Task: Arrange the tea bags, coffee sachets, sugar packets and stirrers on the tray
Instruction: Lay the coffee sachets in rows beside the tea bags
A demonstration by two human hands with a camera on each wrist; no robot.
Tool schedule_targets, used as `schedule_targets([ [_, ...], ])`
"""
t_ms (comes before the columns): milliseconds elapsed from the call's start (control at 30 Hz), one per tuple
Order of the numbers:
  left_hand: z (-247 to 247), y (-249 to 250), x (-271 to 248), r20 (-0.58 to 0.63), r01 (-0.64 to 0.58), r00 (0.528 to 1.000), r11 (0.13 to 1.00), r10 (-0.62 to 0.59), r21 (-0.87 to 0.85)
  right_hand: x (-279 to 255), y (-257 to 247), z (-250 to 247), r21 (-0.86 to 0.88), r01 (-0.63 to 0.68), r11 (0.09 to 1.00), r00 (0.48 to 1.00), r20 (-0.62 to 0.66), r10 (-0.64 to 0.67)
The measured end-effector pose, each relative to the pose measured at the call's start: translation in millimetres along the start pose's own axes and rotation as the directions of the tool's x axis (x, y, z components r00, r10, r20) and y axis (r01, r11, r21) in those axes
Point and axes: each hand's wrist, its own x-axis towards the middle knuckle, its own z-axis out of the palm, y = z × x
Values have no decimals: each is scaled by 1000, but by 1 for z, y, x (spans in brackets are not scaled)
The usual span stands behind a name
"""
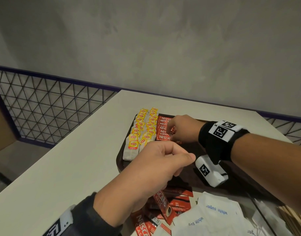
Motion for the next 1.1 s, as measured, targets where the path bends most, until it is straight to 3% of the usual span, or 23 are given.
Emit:
schedule_targets([
  [300, -3, -1, 2, -11, -31, 999, 997, 30, -74, -1, -4, -3, 27, 44, 999, 999, -14, -44],
  [467, -11, 2, 4, -59, -108, 993, 978, 99, -176, -7, -9, -4, -12, 117, 993, 989, 96, -115],
  [567, -14, 5, 6, -125, -179, 981, 950, 151, -257, -17, -13, -24, 19, 117, 993, 993, 32, -117],
  [667, -18, 9, 5, -162, -232, 970, 882, 180, -410, -40, -22, -51, 305, 104, 947, 993, -83, -82],
  [733, -24, 13, 3, -132, -243, 970, 784, 204, -572, -74, -36, -68, 601, 64, 797, 997, -12, -71],
  [767, -27, 15, 2, -121, -250, 967, 729, 226, -637, -94, -41, -74, 670, 45, 741, 992, 57, -112],
  [867, -35, 19, -2, -117, -287, 948, 639, 295, -714, -149, -50, -80, 680, 41, 732, 927, 248, -282],
  [933, -35, 20, -5, -115, -294, 943, 619, 313, -729, -169, -57, -71, 705, 73, 705, 916, 232, -327],
  [1000, -33, 20, -5, -110, -272, 956, 684, 272, -677, -179, -58, -53, 766, 55, 641, 958, 141, -250],
  [1033, -32, 19, -3, -124, -264, 964, 778, 236, -570, -182, -57, -44, 793, 36, 608, 978, 96, -183],
  [1100, -29, 15, 1, -185, -238, 960, 962, 211, -134, -190, -51, -31, 824, -16, 566, 998, 46, -39],
])
